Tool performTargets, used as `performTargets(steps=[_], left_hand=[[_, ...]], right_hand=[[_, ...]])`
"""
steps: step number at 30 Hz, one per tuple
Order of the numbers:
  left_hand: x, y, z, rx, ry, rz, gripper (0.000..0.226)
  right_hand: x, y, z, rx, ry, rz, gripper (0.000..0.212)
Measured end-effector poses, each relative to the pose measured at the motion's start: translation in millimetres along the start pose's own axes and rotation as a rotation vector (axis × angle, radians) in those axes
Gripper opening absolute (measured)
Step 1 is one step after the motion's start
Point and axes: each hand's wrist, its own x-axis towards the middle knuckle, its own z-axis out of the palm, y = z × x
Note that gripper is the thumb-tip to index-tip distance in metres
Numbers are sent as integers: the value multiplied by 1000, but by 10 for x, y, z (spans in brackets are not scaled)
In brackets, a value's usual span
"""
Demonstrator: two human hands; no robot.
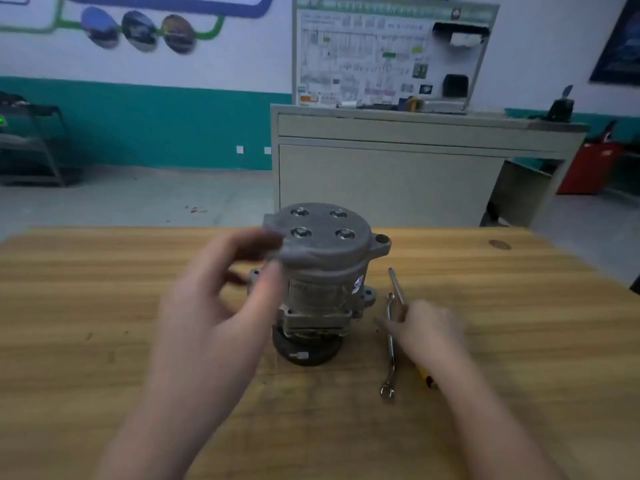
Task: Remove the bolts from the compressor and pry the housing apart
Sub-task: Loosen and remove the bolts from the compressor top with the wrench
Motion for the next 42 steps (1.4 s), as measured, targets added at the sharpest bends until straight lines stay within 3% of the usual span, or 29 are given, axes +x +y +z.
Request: performTargets(steps=[2, 6, 8, 13, 17, 21, 26, 31, 37, 39, 42], left_hand=[[217, 99, 148, 283, -67, 256, 33], [604, 125, 434, 779, -396, 319, 79], [650, 4, 456, 986, -464, 339, 84], [629, -66, 493, 1047, -434, 327, 87], [562, -82, 487, 1052, -401, 282, 86], [595, -108, 425, 1032, -415, 253, 85], [695, -142, 356, 1006, -447, 235, 83], [716, -156, 354, 1005, -453, 243, 78], [673, -142, 355, 991, -443, 282, 78], [660, -148, 366, 988, -437, 289, 77], [647, -156, 389, 987, -426, 292, 77]], right_hand=[[-14, -18, 34, -114, -51, 20, 46], [-5, -13, 109, -73, -71, 16, 40], [11, -12, 115, -76, -77, 10, 34], [-1, -51, 93, 0, -94, 34, 28], [30, 35, -109, 633, -104, 30, 25], [-78, -13, -530, 1439, -51, 44, 23], [-181, -287, -988, 1886, -15, -137, 12], [-149, -506, -1003, 1910, 90, -306, 7], [-149, -499, -920, 1777, 98, -286, 17], [-140, -445, -1013, 1635, 99, -289, 24], [-141, -360, -1175, 1107, 68, -449, 24]])
